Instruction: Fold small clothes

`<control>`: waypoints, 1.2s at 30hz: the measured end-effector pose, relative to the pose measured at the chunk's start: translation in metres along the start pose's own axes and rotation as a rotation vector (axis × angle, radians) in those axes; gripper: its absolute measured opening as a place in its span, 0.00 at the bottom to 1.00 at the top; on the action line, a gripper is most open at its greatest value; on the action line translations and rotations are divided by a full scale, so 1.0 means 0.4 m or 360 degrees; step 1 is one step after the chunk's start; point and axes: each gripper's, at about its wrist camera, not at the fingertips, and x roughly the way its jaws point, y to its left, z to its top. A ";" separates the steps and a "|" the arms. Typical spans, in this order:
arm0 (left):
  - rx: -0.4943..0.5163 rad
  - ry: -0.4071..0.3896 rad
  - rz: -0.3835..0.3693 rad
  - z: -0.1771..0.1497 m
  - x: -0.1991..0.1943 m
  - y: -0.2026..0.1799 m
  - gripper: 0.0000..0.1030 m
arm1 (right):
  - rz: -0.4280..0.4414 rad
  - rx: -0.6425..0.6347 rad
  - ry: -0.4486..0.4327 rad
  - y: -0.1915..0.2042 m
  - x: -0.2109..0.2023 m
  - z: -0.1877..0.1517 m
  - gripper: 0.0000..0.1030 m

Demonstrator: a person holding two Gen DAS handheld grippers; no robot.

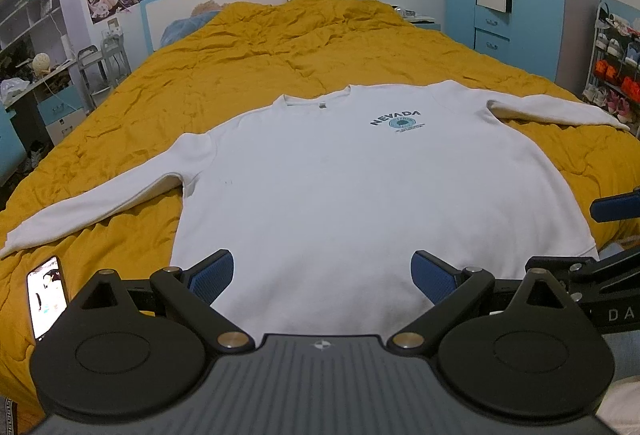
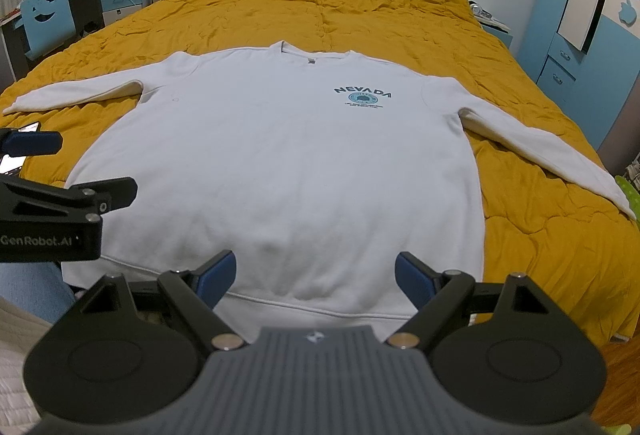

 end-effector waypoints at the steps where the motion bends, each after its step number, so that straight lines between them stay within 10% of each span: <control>1: -0.0001 0.0000 0.0000 -0.002 0.000 0.001 1.00 | 0.0000 0.0000 0.0000 0.000 0.000 -0.001 0.80; 36: 0.0004 0.0109 0.0012 -0.015 0.017 0.004 1.00 | 0.0015 0.0012 0.0054 -0.001 0.022 -0.007 0.80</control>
